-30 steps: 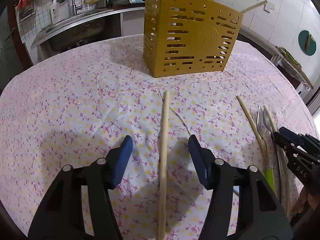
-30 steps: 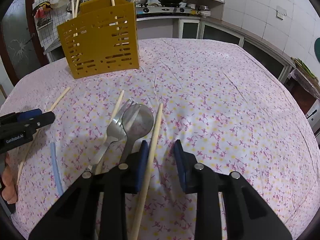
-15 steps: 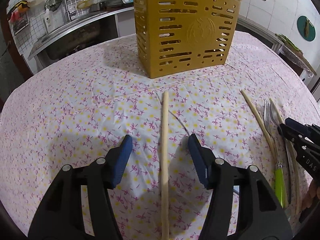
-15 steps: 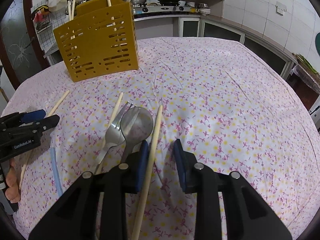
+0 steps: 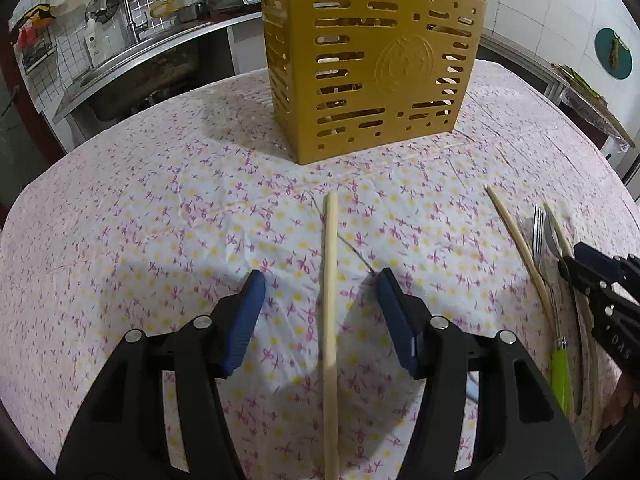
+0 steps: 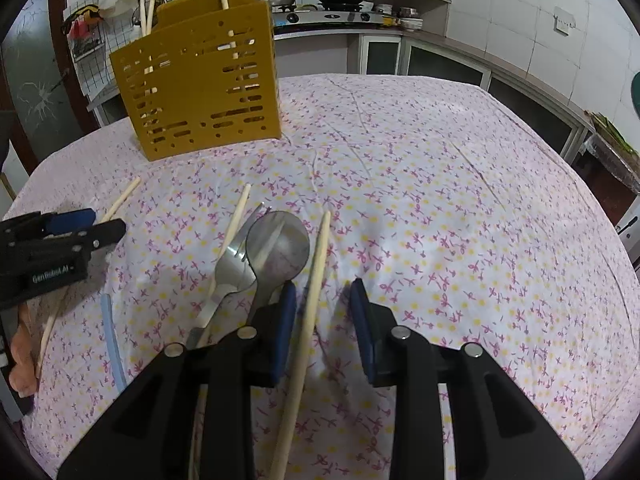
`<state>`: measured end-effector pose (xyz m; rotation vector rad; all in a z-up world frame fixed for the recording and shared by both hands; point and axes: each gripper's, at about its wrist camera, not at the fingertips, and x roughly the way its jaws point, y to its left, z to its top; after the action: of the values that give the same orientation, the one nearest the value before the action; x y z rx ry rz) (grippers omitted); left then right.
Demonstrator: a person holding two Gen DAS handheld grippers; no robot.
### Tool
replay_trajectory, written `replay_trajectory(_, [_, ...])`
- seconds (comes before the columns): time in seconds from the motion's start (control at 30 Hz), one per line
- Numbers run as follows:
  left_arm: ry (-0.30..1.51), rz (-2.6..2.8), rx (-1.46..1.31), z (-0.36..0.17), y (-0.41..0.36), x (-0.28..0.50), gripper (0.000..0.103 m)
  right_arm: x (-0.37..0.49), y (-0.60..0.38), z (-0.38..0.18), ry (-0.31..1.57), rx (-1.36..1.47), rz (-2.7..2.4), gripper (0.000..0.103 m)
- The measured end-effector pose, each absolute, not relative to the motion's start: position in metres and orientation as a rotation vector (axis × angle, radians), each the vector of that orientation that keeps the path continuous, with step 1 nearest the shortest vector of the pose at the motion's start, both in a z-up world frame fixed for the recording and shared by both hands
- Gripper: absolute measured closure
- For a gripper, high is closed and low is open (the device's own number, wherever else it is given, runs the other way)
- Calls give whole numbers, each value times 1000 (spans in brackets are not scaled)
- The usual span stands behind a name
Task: Organize utensils
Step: 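Close the left tool on a chopstick while the right tool grasps another chopstick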
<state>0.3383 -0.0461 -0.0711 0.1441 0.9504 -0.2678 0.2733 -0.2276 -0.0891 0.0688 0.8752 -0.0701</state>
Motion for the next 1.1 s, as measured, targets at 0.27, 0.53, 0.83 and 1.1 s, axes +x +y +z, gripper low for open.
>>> replay_trajectory(0.27, [940,-270,154,-67,-46,336,93,276,-229,-88,871,92,-43,89])
replay_trajectory(0.53, [933,-262,124,-65,-41,330,99,275,-232,-88,864,116,-33,94])
replay_trajectory(0.83, [897,-259,85,-56,-36,318,99,275,-236,-86,847,146,-25,95])
replay_trajectory(1.1, [875,-265,47,-47,-31,316,99,270,-238,-81,811,167,-23,96])
